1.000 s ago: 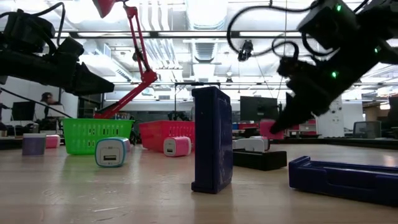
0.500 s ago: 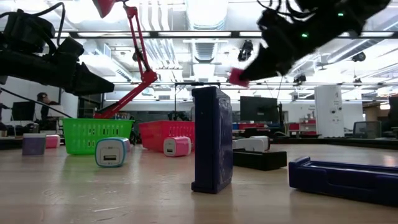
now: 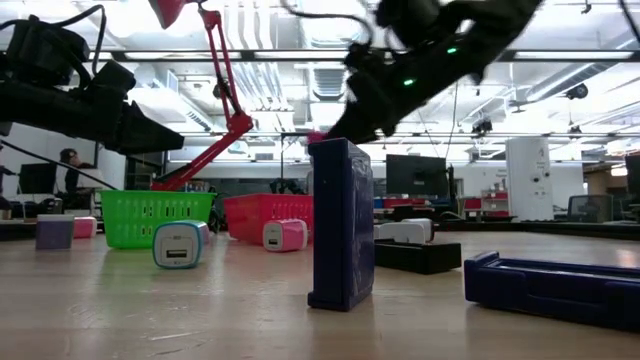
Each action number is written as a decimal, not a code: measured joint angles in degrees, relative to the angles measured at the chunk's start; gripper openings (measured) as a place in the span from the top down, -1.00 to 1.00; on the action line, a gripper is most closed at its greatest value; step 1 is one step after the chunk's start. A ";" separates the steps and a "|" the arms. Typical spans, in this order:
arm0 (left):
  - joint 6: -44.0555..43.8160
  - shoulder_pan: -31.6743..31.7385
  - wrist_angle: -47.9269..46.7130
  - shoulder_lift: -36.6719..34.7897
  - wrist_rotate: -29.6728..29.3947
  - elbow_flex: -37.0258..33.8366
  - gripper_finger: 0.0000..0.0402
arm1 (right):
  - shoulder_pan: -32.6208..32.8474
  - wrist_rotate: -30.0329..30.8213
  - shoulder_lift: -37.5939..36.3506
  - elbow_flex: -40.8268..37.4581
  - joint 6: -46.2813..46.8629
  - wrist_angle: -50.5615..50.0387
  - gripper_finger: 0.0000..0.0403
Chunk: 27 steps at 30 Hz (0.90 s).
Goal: Pick & Place Office items
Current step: Put the right pink charger adapter into the red bin
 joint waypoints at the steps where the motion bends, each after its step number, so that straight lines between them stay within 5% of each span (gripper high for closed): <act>1: 0.00 0.00 0.00 0.00 0.00 0.00 -0.28 | -0.05 -0.04 1.68 1.34 -0.35 -0.40 0.22; 17: 0.00 0.00 -0.06 0.39 0.02 -0.02 -0.28 | -0.20 -2.05 20.60 24.96 0.27 -20.92 0.17; 27: 0.00 0.00 -0.35 0.80 0.00 -0.01 -0.28 | -1.60 -7.53 22.07 26.28 1.81 -21.93 0.16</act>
